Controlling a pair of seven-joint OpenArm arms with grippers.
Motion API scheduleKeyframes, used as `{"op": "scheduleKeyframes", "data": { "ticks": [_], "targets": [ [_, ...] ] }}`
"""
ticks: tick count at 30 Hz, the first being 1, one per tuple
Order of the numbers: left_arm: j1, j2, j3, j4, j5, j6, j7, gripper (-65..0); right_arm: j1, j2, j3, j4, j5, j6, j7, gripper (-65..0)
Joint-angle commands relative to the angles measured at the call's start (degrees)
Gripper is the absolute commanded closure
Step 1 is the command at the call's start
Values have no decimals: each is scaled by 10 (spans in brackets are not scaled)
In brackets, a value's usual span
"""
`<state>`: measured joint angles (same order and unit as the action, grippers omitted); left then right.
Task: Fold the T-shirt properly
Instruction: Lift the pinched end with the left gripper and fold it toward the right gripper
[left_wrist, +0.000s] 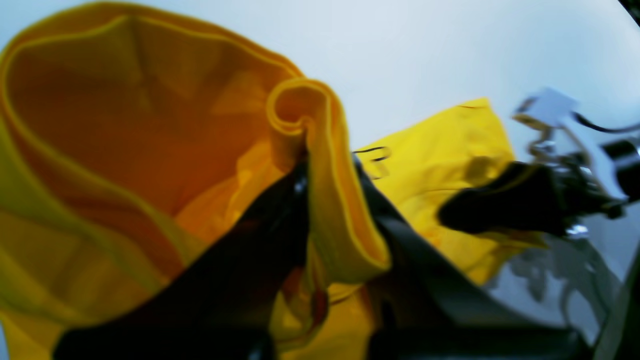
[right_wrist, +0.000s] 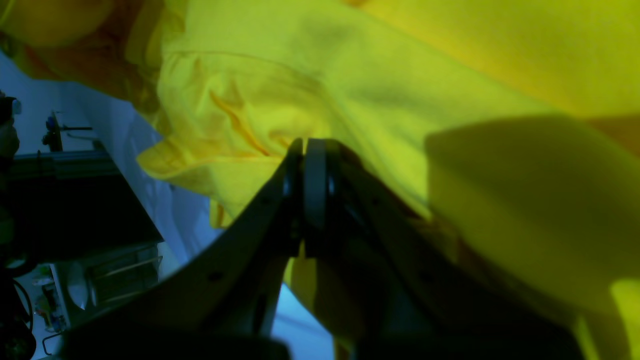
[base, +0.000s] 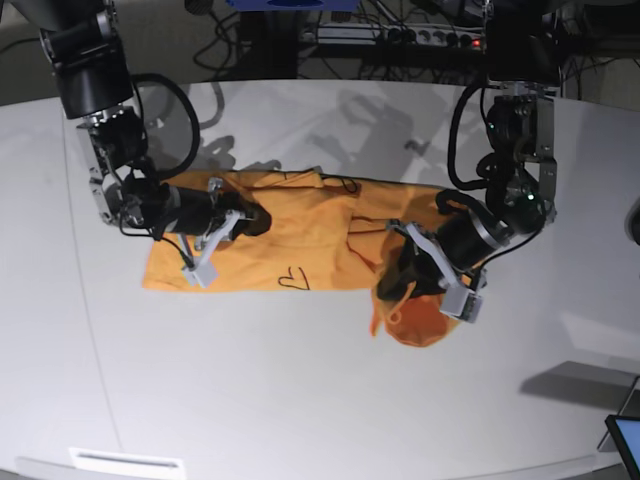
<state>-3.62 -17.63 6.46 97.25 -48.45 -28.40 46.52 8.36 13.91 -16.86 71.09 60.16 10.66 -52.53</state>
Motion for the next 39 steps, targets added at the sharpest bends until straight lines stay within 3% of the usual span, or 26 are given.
{"op": "scheduleKeyframes", "data": {
  "ticks": [1, 10, 16, 23, 31, 34, 39],
  "targets": [
    [-8, -6, 2, 10, -4, -1, -16, 0, -8, 3, -4, -14, -50, -23, -27, -4],
    [-9, 0, 104, 5, 95, -1, -16, 0, -8, 3, -4, -15, -50, -24, -27, -4],
    [-9, 26, 121, -10, 137, -2, -16, 0, -8, 3, -3, -15, -50, -24, -27, -4],
    [-9, 30, 178, -53, 170, -3, -16, 0, -9, 3, -1, -15, -50, -24, -27, -4],
    [-9, 30, 175, -74, 173, -3, -16, 0, -9, 3, -1, -15, -50, -24, -27, -4],
    [-9, 30, 175, -74, 173, -3, -16, -64, -9, 3, -1, -15, -50, -24, -27, -4],
    [-9, 31, 175, -74, 171, -3, -16, -255, -9, 3, -1, -15, -50, -24, -27, -6]
  ]
}}
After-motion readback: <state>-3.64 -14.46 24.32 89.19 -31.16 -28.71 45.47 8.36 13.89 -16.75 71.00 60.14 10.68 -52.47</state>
